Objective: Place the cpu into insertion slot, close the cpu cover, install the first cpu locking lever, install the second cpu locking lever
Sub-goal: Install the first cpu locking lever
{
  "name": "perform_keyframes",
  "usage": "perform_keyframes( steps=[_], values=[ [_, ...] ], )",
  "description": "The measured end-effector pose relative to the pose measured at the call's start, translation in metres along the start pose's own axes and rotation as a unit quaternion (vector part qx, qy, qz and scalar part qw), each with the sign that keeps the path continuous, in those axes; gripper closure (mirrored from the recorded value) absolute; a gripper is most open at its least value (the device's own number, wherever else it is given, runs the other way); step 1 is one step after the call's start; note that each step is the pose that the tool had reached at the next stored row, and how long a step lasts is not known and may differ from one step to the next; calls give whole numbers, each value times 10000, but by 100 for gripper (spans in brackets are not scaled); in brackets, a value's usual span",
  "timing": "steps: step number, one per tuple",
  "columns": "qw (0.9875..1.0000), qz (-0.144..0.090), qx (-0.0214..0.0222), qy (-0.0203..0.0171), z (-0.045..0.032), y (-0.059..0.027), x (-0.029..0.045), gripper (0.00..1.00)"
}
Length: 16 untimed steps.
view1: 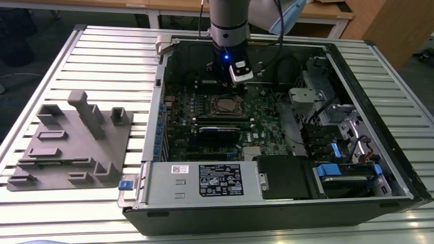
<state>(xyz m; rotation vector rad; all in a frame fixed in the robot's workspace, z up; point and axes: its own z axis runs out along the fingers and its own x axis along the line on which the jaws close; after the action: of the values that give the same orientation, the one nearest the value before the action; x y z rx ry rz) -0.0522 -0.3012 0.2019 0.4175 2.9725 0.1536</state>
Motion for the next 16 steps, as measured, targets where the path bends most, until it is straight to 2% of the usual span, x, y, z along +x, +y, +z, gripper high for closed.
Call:
perform_keyframes(
  steps=[11, 16],
  values=[
    [10000, 0, -8, -29, 20, 7, 14, 89],
    [10000, -3, -16, -55, 19, 12, 33, 89]
  ],
)
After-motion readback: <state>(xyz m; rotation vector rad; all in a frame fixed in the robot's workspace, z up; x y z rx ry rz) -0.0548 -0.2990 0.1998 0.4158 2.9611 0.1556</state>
